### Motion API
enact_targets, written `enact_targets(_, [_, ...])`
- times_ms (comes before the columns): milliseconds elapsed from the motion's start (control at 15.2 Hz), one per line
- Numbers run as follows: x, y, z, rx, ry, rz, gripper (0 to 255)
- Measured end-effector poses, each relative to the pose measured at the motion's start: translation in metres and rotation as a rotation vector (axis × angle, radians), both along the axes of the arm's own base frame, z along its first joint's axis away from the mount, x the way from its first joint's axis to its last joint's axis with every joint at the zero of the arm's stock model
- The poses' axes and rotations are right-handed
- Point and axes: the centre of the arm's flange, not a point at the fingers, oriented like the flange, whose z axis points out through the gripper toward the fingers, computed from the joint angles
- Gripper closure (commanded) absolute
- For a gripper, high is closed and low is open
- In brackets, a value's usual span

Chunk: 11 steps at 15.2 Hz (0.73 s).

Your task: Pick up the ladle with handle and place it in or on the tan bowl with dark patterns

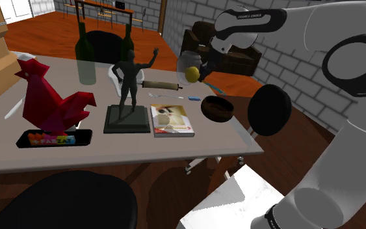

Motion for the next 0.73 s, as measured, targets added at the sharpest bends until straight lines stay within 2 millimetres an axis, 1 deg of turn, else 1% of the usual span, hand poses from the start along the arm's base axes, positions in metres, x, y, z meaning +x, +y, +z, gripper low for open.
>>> enact_targets(132, [-0.017, -0.025, 0.002, 0.0, 0.0, 0.0, 255])
enact_targets(330, [-0.038, -0.052, 0.007, 0.0, 0.0, 0.0, 255])
enact_targets(462, [-0.054, -0.077, 0.007, 0.0, 0.0, 0.0, 255])
enact_targets(528, [-0.064, -0.091, 0.01, 0.0, 0.001, -0.001, 255])
enact_targets(660, [-0.073, -0.101, 0.005, 0.0, 0.0, 0.0, 255])
enact_targets(726, [-0.075, -0.101, 0.0, 0.0, 0.0, 0.0, 255])
